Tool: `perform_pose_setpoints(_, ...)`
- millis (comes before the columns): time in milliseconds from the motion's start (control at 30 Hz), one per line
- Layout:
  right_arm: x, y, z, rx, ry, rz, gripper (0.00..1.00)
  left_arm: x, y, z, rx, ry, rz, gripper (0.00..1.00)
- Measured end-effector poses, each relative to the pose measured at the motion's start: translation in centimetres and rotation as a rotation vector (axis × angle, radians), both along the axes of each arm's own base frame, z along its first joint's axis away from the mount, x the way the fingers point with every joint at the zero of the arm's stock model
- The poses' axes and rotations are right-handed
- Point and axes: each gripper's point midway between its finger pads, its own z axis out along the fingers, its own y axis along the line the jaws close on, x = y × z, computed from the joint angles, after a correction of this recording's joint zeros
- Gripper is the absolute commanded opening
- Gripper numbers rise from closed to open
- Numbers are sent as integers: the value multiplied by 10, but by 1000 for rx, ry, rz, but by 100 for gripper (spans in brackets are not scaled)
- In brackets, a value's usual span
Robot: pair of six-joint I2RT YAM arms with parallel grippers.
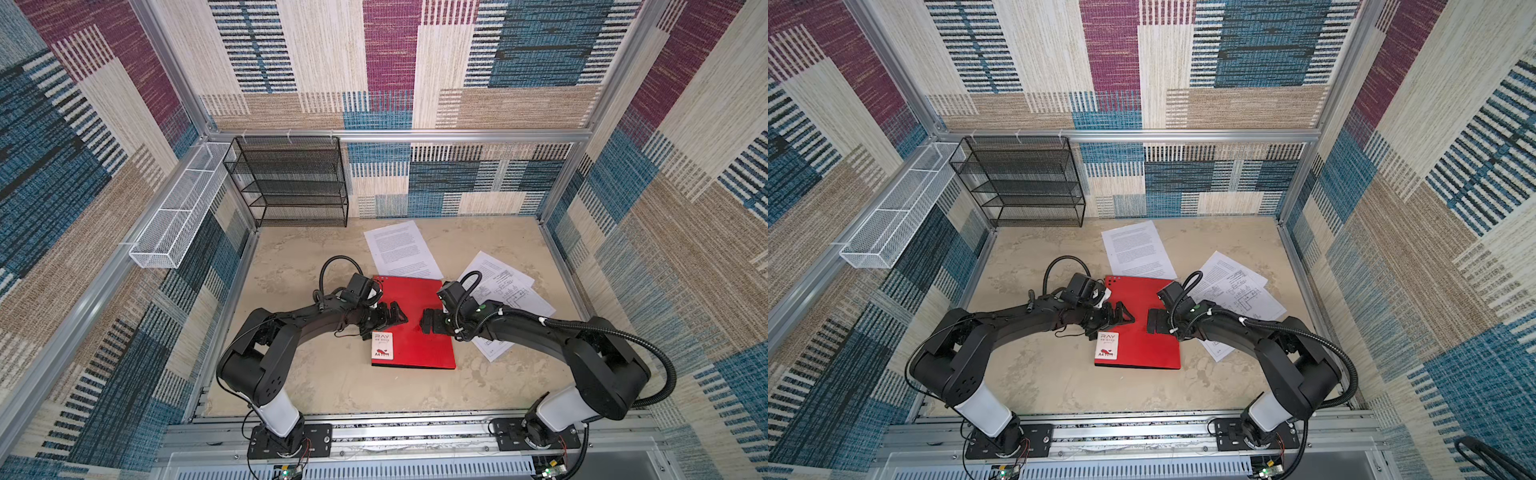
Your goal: Put the files into the folder
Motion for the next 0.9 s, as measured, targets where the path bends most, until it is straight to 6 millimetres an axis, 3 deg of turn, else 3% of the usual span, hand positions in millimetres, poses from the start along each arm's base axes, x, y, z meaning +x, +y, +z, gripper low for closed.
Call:
perform_pose_setpoints(400, -3, -1, 11, 14, -14, -10, 100, 0, -2, 1, -17, -16, -9, 100)
perform_pose_setpoints(600, -8, -3, 35, 96, -69, -13, 100, -1, -1, -3, -19, -12, -10, 99)
perform_pose_setpoints(767, -5, -11, 66, 263, -157, -19, 100, 2, -5, -2, -68, -29, -19, 99)
perform_pose_setpoints(900, -3, -13, 78, 359, -204, -7, 100, 3, -7, 0, -100, -32, -19, 98)
